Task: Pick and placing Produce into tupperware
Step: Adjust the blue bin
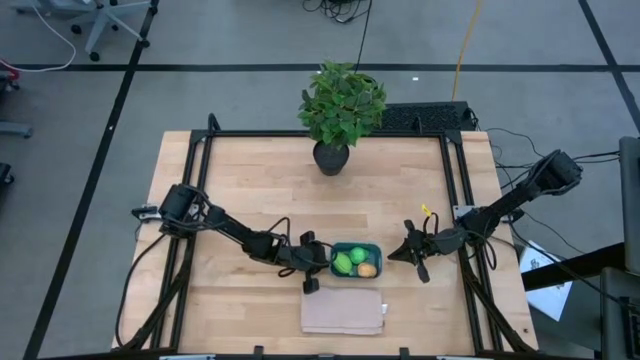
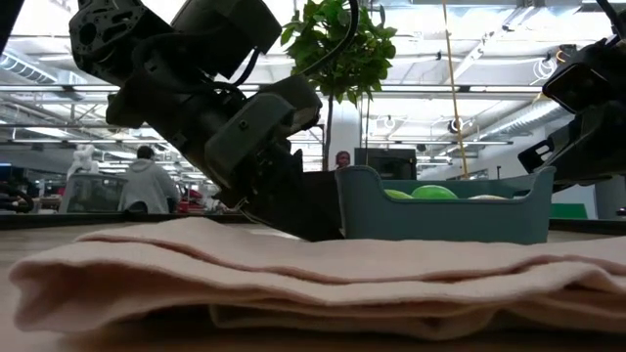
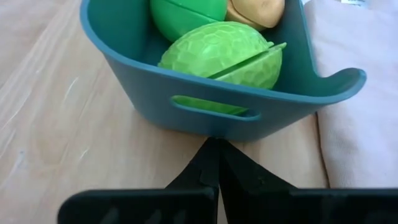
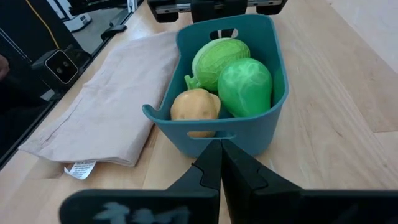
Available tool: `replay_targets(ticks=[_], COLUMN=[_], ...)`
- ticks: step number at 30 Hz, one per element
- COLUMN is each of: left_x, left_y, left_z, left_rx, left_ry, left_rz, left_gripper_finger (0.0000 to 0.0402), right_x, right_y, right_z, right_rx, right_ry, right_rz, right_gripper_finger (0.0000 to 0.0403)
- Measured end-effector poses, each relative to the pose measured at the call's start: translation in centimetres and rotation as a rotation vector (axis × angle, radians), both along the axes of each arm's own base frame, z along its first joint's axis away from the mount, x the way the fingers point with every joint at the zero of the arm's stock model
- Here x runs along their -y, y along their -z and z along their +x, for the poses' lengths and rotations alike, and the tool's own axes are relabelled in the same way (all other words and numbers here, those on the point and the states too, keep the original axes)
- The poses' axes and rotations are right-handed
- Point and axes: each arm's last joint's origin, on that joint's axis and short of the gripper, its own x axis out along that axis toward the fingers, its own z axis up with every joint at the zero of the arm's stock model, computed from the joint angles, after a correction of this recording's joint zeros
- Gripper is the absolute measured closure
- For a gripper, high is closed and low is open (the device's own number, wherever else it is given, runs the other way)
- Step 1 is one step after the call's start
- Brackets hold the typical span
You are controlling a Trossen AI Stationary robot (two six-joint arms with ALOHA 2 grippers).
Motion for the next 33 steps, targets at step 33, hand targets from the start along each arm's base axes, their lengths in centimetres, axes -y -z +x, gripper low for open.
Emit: replay_targets(ticks=[33], left_x=[0.36], left_y=[-0.76], left_z=[0.33], left_rx=[0.008], left_ry=[0.009], left_rz=[0.065], left_gripper_finger=[0.0401], right_x=[0.17], right_y=[0.05], right_z=[0.04], right_rx=[-0.001], right_ry=[0.027], right_rz=[-0.013], right_gripper_finger=[0.0403])
